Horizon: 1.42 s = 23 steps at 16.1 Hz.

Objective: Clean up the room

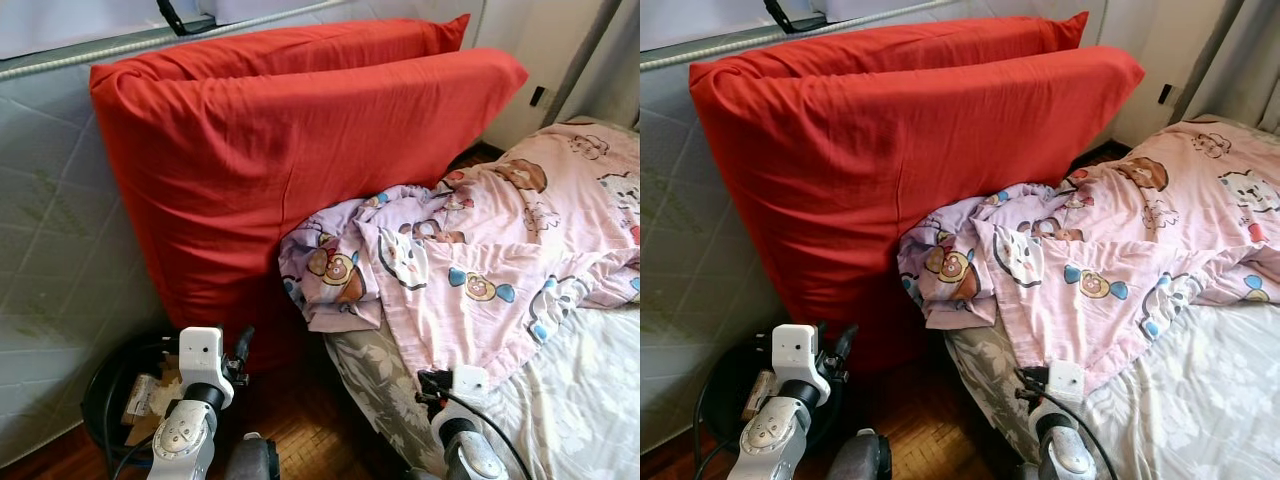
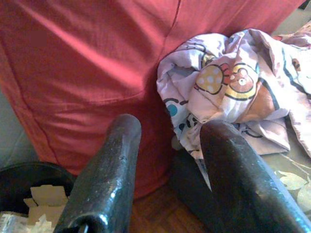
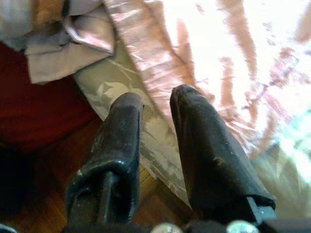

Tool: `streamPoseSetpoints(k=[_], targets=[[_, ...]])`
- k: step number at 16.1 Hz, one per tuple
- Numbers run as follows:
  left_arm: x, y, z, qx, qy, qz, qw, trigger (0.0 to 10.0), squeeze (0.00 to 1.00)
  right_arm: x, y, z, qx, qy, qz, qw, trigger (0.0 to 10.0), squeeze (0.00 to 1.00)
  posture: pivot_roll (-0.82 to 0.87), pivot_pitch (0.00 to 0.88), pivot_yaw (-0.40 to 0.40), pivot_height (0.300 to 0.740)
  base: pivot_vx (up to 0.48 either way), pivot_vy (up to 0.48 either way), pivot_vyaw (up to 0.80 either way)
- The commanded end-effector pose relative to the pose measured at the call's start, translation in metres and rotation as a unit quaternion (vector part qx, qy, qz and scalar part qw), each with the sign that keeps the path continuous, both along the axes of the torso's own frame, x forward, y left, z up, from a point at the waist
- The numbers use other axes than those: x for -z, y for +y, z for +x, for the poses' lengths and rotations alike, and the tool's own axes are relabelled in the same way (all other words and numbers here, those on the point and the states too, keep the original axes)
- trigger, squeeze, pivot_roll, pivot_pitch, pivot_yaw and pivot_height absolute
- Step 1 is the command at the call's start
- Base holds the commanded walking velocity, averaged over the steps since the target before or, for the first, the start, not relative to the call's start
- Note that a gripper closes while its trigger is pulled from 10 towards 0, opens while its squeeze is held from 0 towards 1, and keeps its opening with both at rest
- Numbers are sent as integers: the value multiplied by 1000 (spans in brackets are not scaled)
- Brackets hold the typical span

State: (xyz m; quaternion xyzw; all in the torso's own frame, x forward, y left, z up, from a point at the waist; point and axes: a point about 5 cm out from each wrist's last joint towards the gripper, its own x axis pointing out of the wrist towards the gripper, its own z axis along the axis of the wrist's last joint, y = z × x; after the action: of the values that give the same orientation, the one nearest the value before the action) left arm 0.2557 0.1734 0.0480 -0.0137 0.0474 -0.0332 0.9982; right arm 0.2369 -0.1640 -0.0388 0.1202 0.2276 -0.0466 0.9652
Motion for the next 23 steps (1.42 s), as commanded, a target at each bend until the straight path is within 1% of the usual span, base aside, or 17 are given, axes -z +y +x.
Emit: streamPoseSetpoints(k=[1,5,8,14,19,20,23], targets=[[0,-1,0,2,5,-1,1000,10000,0,1,-2,1,17,9,2,1000,10000,0,32,51,-7,646,0,0,0],[1,-2,0,2,7,-1,1000,10000,0,0,-10,3,51,11,6,999,10000,0,28,52,-8,646,0,0,0],[1,-3,0,3,7,-2,1000,10000,0,-2,-14,5,57,12,0,998,10000,0,28,52,-8,646,0,0,0],[1,-4,-1,6,7,2,1000,10000,0,-5,-17,10,65,8,-7,998,10000,0,27,53,-8,646,250,0,0],[1,-3,-1,3,5,3,1000,10000,0,-6,-16,11,68,7,-9,998,10000,0,32,56,-6,646,275,0,0],[1,-3,-1,3,5,2,1000,10000,0,-6,-17,11,72,9,-12,997,10000,0,32,56,-6,646,0,0,0],[2,-2,-3,3,8,4,1000,10000,0,-6,-28,12,113,25,-14,993,10000,0,33,59,-4,646,0,0,0]])
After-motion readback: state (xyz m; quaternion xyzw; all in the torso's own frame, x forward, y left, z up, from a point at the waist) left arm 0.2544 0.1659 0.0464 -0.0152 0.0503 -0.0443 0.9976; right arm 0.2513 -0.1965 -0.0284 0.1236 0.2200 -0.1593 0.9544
